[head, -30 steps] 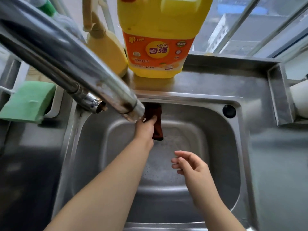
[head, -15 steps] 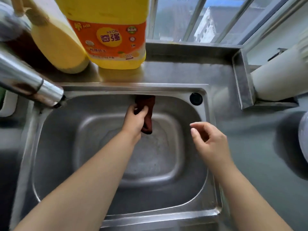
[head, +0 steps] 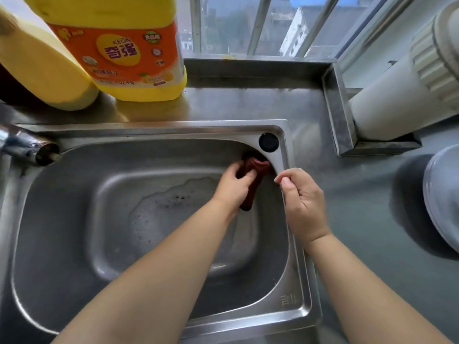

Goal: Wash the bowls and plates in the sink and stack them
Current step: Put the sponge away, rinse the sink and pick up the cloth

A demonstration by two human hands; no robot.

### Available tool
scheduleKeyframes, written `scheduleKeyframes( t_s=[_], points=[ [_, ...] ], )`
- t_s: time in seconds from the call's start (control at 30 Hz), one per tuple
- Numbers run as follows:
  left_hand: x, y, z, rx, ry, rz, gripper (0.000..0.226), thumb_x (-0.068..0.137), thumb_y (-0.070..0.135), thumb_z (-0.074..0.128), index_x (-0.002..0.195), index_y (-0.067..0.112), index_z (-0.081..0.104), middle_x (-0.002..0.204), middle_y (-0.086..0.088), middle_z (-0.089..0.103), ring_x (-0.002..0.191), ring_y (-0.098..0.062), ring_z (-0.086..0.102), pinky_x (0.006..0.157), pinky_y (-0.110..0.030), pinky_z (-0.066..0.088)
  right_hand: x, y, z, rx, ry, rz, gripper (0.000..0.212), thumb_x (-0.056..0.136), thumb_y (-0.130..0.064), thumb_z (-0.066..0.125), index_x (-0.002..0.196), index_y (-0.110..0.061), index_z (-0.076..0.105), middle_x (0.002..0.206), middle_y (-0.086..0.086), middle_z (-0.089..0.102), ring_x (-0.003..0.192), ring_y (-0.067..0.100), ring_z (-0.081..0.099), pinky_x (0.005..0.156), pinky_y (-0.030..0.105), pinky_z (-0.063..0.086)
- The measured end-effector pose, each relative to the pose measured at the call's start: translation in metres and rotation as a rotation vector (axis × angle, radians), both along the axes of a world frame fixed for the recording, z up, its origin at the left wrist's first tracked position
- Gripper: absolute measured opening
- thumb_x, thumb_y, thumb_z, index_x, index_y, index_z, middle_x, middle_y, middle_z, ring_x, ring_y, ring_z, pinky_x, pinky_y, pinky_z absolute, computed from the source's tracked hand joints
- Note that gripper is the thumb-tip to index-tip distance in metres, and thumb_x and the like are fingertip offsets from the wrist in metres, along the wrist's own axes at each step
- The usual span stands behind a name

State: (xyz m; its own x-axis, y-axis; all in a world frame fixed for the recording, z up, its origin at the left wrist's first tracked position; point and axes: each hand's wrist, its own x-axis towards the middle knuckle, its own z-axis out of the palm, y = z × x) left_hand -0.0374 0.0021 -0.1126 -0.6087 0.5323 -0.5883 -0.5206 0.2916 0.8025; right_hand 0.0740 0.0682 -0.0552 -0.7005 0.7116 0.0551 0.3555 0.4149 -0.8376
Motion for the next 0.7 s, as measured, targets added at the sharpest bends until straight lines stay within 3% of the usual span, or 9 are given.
scheduleKeyframes(
  t_s=[0.17,0.27,0.4,0.47,0.53,0.6,0.7],
  points=[
    [0.037,-0.032,-0.014,-0.075,0.081,-0.318,0.027,0.089,0.006,0.063,0.116,0.004,0.063,0.108,-0.013,0.068,0.101,-0.023,0.064,0.097,-0.039,0.049,0.001,0.002,-0.006,-0.014,0.069,0.015,0.028,0.089,-0.025,0.037,0.081,-0.011,0.060,0.076,-0.012,0.054,0.074,0.007,0.052,0.071,0.022,0.040],
    [0.054,-0.052,-0.018,-0.081,-0.028,-0.368,0.024,0.087,0.002,0.064,0.111,0.001,0.065,0.105,-0.020,0.069,0.096,-0.028,0.065,0.096,-0.046,0.049,0.002,0.002,-0.007,0.002,0.073,0.019,0.030,0.090,-0.025,0.036,0.081,-0.009,0.060,0.077,-0.014,0.054,0.076,0.007,0.052,0.072,0.023,0.041],
    [0.040,-0.033,-0.002,-0.018,-0.105,-0.127,0.024,0.089,0.005,0.064,0.112,0.005,0.062,0.103,-0.011,0.068,0.092,-0.018,0.064,0.078,-0.021,0.053,0.001,0.002,-0.007,0.030,0.062,0.019,0.032,0.089,-0.027,0.036,0.080,-0.008,0.060,0.076,-0.014,0.052,0.075,0.008,0.051,0.073,0.022,0.041],
    [0.033,-0.024,0.003,0.029,-0.060,-0.093,0.022,0.089,0.005,0.063,0.109,0.013,0.058,0.099,-0.003,0.066,0.093,-0.015,0.063,0.082,-0.022,0.052,0.001,0.002,-0.007,0.028,0.068,0.023,0.032,0.089,-0.027,0.036,0.080,-0.008,0.060,0.076,-0.014,0.052,0.075,0.009,0.051,0.073,0.023,0.041],
    [0.040,-0.026,0.004,0.039,-0.053,-0.141,0.026,0.090,0.003,0.061,0.111,0.017,0.054,0.097,0.001,0.063,0.092,-0.012,0.062,0.082,-0.024,0.053,0.001,0.002,-0.007,0.030,0.069,0.028,0.031,0.089,-0.027,0.036,0.080,-0.008,0.060,0.076,-0.013,0.052,0.074,0.009,0.051,0.073,0.022,0.041],
    [0.056,-0.041,0.000,0.043,-0.118,-0.221,0.030,0.090,-0.004,0.057,0.112,0.016,0.052,0.095,0.002,0.061,0.085,-0.008,0.060,0.072,-0.018,0.052,0.001,0.001,-0.007,0.036,0.064,0.033,0.031,0.089,-0.027,0.036,0.080,-0.008,0.060,0.076,-0.013,0.052,0.074,0.009,0.050,0.072,0.022,0.040],
    [0.079,-0.069,-0.006,0.000,-0.251,-0.382,0.034,0.088,-0.010,0.055,0.097,0.023,0.054,0.091,0.001,0.061,0.076,-0.009,0.059,0.060,-0.017,0.049,0.002,0.001,-0.007,0.019,0.053,0.039,0.031,0.088,-0.028,0.036,0.080,-0.008,0.060,0.074,-0.016,0.050,0.072,0.006,0.049,0.071,0.021,0.038]
  ],
)
